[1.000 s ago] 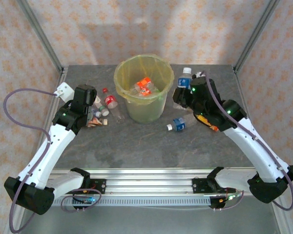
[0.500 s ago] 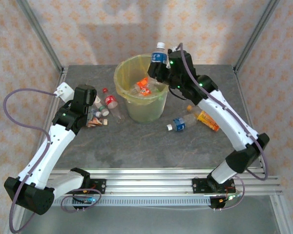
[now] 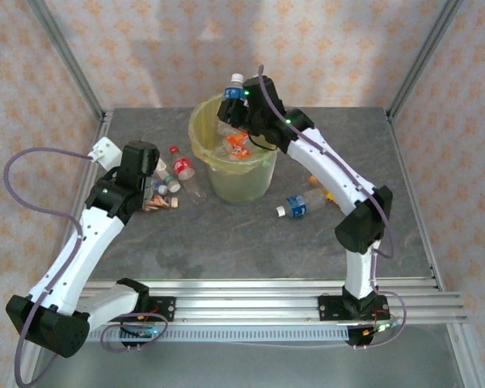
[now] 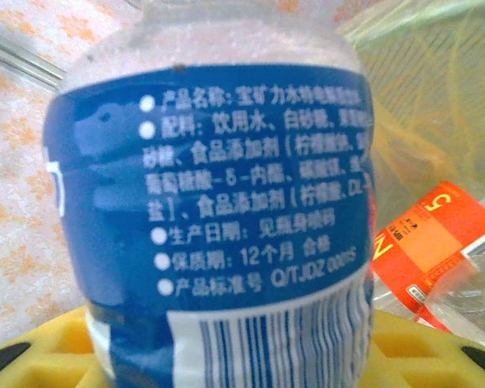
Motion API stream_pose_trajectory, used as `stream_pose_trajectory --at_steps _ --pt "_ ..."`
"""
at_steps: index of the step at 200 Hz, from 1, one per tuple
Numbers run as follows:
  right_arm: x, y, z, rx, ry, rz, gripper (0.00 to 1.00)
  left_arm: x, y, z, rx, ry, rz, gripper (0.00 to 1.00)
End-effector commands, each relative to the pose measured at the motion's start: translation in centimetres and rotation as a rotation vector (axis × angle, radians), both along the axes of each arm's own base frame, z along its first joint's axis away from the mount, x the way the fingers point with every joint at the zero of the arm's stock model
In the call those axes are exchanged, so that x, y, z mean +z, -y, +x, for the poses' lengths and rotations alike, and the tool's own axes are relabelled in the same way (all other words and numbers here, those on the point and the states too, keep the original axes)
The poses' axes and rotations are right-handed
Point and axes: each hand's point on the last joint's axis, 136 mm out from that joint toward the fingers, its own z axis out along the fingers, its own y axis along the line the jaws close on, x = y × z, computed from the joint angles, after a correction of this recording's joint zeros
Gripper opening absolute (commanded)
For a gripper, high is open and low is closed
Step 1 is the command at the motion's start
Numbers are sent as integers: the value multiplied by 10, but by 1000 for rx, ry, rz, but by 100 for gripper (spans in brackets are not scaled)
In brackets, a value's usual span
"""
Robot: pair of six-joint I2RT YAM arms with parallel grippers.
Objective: Put the plastic bottles in the bin
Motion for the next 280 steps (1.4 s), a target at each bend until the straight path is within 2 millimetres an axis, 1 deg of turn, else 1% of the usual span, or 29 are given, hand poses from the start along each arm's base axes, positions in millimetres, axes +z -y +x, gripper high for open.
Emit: stream_pose_trajectory --at_steps 1,21,63,78,102,151,185,221,238,257,259,261,280 --pt "-6 -16 -4 23 -41 6 45 8 -14 -12 55 4 38 100" --pt "-20 -25 -4 24 -70 -9 47 9 -15 -14 62 5 47 100" --pt "-44 -34 -5 17 -115 -29 53 9 -17 -15 67 2 55 100" --pt "-49 -36 -7 18 -127 -34 56 8 -16 -14 66 2 53 100" --pt "-54 -36 -8 16 -139 -47 66 8 -16 -14 65 0 53 100" --pt "-59 -30 -12 3 -153 -69 76 8 -16 -14 64 -2 54 100" --pt "-53 -26 -14 -1 -137 -69 77 6 -16 -14 64 -6 54 100" --pt "-36 -21 -17 2 -100 -66 78 3 -16 -13 61 -12 43 100" --pt "-26 -17 -20 10 -76 -74 83 -1 -18 -12 59 -16 24 100" --pt "-14 -10 -24 14 -45 -89 90 -7 -21 -11 50 -19 -14 100" --pt "-12 -9 -25 14 -40 -90 96 -8 -21 -11 51 -19 -19 100" --pt "-11 -9 -25 14 -37 -92 100 -9 -22 -11 51 -18 -24 100" --pt "2 1 -31 15 -2 -113 99 -20 -25 -12 53 -20 -73 100"
